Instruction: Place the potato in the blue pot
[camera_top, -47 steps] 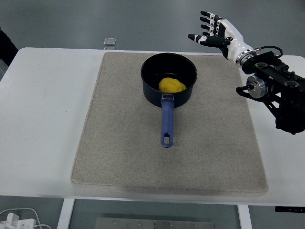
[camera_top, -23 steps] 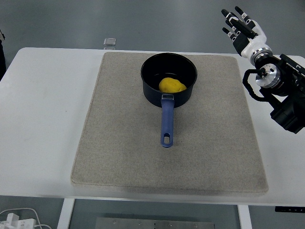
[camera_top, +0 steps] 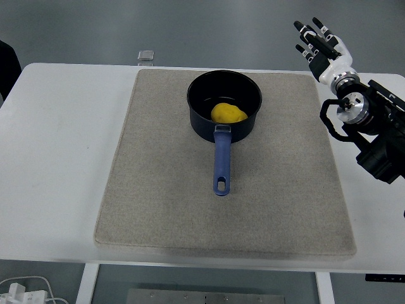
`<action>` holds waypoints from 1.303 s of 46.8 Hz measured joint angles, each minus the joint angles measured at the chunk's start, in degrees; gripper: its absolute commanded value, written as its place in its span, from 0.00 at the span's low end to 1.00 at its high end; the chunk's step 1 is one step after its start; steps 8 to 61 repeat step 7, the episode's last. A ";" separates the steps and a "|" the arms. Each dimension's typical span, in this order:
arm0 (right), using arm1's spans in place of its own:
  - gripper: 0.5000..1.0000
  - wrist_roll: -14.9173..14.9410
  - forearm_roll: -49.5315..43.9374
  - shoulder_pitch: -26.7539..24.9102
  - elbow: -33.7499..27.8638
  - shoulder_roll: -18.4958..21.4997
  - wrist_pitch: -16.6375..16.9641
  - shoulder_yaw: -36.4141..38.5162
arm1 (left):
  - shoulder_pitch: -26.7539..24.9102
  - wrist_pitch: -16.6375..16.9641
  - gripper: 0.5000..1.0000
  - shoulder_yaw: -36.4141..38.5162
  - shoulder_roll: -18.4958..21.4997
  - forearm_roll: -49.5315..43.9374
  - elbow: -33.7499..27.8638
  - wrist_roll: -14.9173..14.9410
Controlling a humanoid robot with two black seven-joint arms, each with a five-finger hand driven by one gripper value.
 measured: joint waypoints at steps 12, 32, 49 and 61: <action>0.85 0.75 0.00 -0.01 -0.13 -0.11 0.07 -0.01 | -0.01 0.00 1.00 0.00 0.00 0.00 0.00 0.00; 0.85 0.75 0.00 -0.01 -0.13 -0.11 0.07 -0.01 | -0.01 0.00 1.00 0.00 0.00 0.00 0.00 0.00; 0.85 0.75 0.00 -0.01 -0.13 -0.11 0.07 -0.01 | -0.01 0.00 1.00 0.00 0.00 0.00 0.00 0.00; 0.85 0.75 0.00 -0.01 -0.13 -0.11 0.07 -0.01 | -0.01 0.00 1.00 0.00 0.00 0.00 0.00 0.00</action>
